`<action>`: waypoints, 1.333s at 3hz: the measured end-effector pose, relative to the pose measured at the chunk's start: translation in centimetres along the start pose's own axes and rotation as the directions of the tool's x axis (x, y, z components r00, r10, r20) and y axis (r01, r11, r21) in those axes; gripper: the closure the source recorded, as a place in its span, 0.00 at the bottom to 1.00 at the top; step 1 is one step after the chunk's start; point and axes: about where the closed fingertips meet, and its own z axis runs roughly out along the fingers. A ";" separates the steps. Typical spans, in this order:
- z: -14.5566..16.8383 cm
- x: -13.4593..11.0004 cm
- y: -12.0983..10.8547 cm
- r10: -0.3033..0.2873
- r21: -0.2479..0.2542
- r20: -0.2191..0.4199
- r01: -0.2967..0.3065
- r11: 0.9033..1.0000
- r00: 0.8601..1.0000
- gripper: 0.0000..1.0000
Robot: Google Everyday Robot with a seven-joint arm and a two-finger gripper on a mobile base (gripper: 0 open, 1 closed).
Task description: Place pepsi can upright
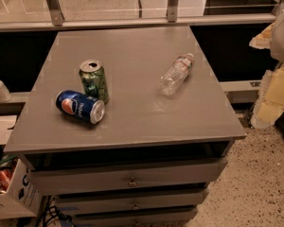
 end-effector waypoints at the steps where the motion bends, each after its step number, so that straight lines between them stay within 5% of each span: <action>1: 0.0 0.0 0.0 0.000 0.000 0.000 0.000 1.000 1.000 0.00; 2: 0.6 -1.2 0.5 -0.014 0.012 0.024 0.014 1.000 1.000 0.00; 4: 3.6 -7.2 3.5 -0.066 -0.016 0.095 0.067 0.998 0.993 0.00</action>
Offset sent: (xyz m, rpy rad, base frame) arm -0.0006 0.0296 -0.0165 0.0369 -0.0272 0.0407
